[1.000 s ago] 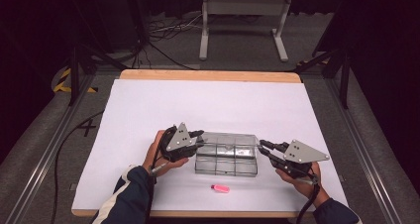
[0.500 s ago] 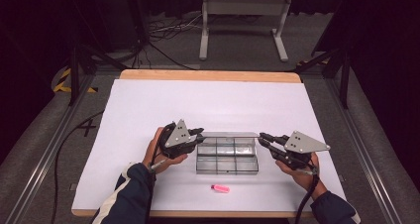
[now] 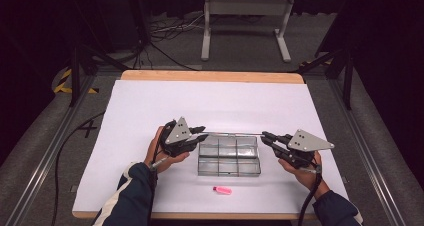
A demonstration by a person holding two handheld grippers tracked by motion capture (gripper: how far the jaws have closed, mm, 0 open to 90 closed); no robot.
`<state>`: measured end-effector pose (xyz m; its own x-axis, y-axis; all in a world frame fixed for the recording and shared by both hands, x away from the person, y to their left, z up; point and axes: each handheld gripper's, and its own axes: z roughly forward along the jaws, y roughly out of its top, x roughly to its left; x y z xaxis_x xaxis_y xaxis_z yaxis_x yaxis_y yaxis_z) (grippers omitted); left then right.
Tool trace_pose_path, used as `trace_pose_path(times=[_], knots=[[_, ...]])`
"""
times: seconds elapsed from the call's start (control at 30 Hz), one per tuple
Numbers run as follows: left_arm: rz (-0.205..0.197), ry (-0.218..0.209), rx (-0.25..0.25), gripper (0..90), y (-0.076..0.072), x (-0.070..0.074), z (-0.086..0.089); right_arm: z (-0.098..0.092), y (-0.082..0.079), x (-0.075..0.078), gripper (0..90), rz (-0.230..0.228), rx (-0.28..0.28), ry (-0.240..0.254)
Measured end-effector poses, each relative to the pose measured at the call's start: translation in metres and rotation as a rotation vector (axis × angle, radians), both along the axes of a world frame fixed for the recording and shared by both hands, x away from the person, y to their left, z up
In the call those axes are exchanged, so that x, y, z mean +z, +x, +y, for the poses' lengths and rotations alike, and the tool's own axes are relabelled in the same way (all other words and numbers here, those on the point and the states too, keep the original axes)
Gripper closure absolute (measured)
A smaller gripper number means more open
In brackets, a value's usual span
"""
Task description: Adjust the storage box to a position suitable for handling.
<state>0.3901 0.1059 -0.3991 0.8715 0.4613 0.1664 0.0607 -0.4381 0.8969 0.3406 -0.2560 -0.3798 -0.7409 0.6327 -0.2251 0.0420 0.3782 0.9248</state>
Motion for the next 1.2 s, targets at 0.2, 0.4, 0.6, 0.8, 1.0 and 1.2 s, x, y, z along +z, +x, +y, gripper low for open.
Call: trace_pose_path(times=[0.2,0.4,0.6,0.8,1.0,1.2], knots=[[0.006,-0.015,0.011,72.6,0.004,0.000,0.001,0.000,0.002,0.004,82.5,0.004,0.015,0.008],[0.009,-0.015,0.009,73.2,0.004,0.001,0.001,0.003,0.006,0.003,81.4,0.007,0.002,-0.014],[-0.002,-0.019,0.032,74.9,0.005,0.001,0.002,0.004,0.012,0.003,82.5,0.007,-0.013,-0.019],[0.006,-0.032,0.045,78.0,0.009,0.000,0.004,0.005,0.017,0.003,83.4,0.013,-0.031,-0.007],[0.009,-0.027,0.046,78.9,0.011,0.001,0.005,0.006,0.022,0.003,83.1,0.012,-0.033,0.003],[0.009,-0.038,0.055,78.3,0.014,0.001,0.004,0.007,0.025,0.003,83.1,0.021,-0.041,0.014]])
